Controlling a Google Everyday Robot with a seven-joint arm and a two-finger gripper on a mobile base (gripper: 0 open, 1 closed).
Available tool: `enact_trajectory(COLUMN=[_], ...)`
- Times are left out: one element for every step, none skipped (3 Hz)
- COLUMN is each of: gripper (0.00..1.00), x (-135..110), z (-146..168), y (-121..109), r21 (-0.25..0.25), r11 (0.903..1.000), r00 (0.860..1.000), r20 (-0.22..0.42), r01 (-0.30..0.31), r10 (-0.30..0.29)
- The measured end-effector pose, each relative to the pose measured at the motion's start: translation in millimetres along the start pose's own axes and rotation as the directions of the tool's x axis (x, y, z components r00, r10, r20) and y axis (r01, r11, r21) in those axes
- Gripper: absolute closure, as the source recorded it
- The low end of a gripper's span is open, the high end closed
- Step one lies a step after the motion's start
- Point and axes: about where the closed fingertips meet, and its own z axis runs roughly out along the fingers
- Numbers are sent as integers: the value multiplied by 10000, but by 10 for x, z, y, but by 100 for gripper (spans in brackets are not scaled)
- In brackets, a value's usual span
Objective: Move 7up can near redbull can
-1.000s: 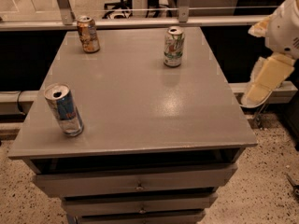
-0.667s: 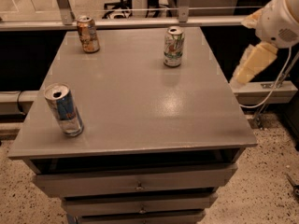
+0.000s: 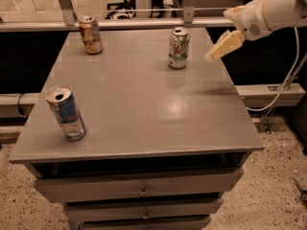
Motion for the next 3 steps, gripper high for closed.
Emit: enact_trajectory(gripper=[0,0,0], x=[-31,-180,-302], z=[405,933,1163], y=[-183,-154,-79], r21=[-158,-881,-1407], r11=[9979,9906,9834], r00=[9918,9656,9497], r20=[1107,2291,2750], r01=[-626,-1049,-1146], r10=[640,1226,1500])
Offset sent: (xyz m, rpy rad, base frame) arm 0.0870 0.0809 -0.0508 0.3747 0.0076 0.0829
